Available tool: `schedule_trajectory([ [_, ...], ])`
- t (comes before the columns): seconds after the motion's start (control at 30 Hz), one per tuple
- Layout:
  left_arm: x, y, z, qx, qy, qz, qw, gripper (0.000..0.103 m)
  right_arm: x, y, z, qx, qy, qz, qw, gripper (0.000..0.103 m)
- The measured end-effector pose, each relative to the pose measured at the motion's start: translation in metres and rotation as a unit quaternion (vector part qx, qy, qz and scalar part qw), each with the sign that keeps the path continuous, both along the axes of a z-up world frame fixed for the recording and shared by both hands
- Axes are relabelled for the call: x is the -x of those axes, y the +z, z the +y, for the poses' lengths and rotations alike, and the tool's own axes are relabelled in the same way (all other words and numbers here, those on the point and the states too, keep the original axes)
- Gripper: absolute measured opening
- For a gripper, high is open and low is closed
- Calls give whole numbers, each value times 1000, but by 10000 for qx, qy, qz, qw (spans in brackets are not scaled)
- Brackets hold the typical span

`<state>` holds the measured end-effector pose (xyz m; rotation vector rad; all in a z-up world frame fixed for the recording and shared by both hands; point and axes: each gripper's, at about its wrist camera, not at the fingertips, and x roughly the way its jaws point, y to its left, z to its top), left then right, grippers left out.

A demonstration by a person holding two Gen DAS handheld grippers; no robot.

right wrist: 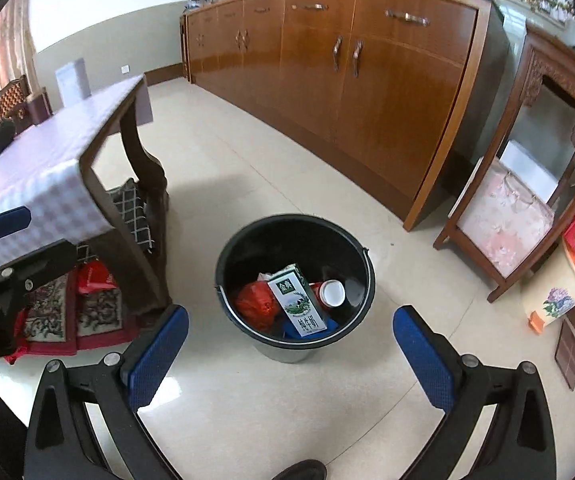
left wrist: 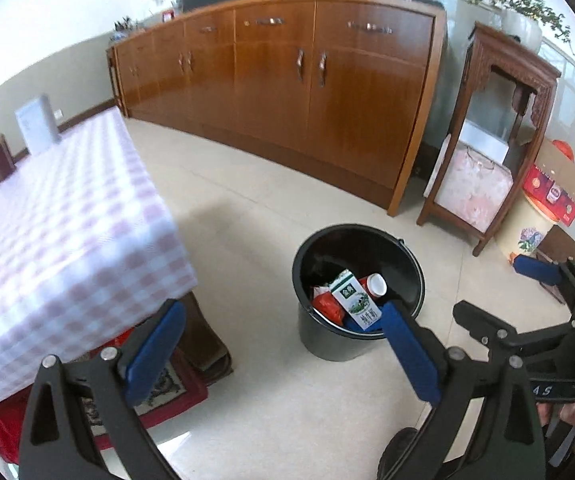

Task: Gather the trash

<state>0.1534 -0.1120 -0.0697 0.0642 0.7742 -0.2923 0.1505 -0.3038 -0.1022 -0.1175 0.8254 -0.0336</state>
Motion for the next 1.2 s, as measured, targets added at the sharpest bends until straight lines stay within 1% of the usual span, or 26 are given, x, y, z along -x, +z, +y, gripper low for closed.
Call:
schedule_trajectory([
  [0.13,22,18,9,-71,130,-206,9997,100,20,26,9,5,-39,-86,10000,103],
  [0.2,33,28,16,-91,215,-314,9992,100,31,40,14,96,-109,-167,9998,103],
  [0.33,58,50,31,-130,403,-575,9974,100,58,65,30,354,-77,-460,9983,103],
  [0.5,83,67,46,-117,735,-696,9948,100,84,84,43,214,-18,-704,9973,103],
  [0.63,108,78,55,-39,870,-806,9929,100,107,99,55,216,107,-901,9956,103],
  [0.9,150,106,56,85,829,-1124,9902,100,151,135,68,226,183,-1284,9913,103],
  [1.07,161,116,58,143,831,-1325,9876,100,169,154,69,298,154,-1521,9878,103],
  [1.2,164,117,60,221,826,-1351,9871,101,177,159,66,359,82,-1588,9866,103],
])
